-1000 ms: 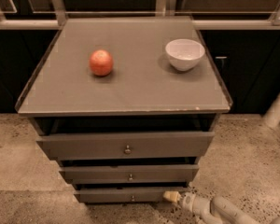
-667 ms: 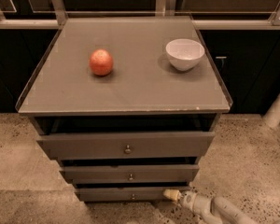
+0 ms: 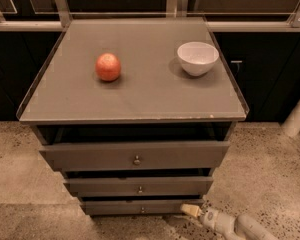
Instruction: Close bottom drawer
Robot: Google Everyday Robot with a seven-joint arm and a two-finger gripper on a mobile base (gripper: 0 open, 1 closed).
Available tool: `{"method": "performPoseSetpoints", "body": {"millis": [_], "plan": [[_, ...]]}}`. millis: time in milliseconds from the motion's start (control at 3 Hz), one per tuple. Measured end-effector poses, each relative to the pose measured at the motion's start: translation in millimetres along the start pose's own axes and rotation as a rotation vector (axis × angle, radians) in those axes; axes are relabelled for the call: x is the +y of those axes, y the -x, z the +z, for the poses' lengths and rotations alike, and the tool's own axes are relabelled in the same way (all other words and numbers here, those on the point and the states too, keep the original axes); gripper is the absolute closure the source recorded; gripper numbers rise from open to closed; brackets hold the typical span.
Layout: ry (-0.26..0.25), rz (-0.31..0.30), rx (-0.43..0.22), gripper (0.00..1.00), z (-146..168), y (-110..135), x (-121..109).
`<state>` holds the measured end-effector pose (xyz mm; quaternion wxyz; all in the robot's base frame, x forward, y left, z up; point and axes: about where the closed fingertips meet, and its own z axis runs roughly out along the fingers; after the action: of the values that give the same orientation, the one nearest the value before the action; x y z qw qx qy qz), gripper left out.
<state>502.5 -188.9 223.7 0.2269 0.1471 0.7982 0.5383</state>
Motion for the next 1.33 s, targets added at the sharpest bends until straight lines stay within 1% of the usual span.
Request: {"method": "performPoseSetpoints", "body": {"millis": [333, 667, 1333], "plan": [[-0.034, 0.026, -0.036, 1.00, -61.7, -0.9, 9.8], [-0.035, 0.027, -0.043, 0.80, -75.3, -3.7, 16.9], [-0.035, 0.027, -0.043, 0.34, -75.3, -3.7, 16.9]]}}
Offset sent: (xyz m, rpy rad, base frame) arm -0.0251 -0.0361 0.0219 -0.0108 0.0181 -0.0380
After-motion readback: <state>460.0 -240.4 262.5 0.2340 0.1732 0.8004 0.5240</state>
